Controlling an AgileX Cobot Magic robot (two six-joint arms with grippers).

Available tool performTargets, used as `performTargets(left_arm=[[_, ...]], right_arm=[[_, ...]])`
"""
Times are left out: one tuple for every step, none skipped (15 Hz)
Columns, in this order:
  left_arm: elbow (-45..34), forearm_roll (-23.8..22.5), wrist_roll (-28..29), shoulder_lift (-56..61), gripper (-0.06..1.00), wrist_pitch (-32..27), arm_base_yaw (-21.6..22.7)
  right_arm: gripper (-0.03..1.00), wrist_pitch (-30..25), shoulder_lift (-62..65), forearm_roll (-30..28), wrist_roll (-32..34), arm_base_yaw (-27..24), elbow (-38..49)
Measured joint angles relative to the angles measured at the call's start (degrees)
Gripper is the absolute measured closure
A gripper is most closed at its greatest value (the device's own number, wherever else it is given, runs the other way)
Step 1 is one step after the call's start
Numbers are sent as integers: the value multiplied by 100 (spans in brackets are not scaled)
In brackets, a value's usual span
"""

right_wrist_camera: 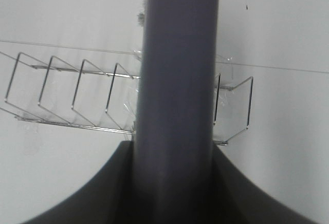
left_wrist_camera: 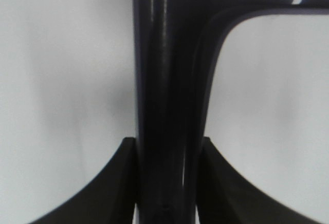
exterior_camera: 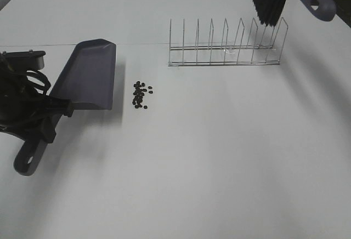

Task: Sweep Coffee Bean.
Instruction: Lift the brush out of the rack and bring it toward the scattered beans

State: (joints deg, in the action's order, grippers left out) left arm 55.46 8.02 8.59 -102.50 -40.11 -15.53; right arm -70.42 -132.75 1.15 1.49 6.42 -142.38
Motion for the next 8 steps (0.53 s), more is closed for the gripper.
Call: performTargets(left_arm=[[0,0,0,0,68,0,0],[0,0,11,0,68,0,0],[0,0,11,0,68,-6,0],[0,0,40,0,68,-6,0],[0,-17,103,0,68,-6,0],[0,-40,172,0,68,-6,0],[0,-63,218,0,68,-6,0],[0,-80,258,0,68,-11,0]], right_arm=[[67,6,201,97,0,0,69],[67,6,292,143,0,0,120],[67,11,510,235,0,11,309],[67,11,756,275,0,34,613],[67,11,963,275,0,80,980],[67,11,1100,229,0,178,1335],[67,11,1175,143,0,309,1690],[67,11,1192,-11,0,481,2074]])
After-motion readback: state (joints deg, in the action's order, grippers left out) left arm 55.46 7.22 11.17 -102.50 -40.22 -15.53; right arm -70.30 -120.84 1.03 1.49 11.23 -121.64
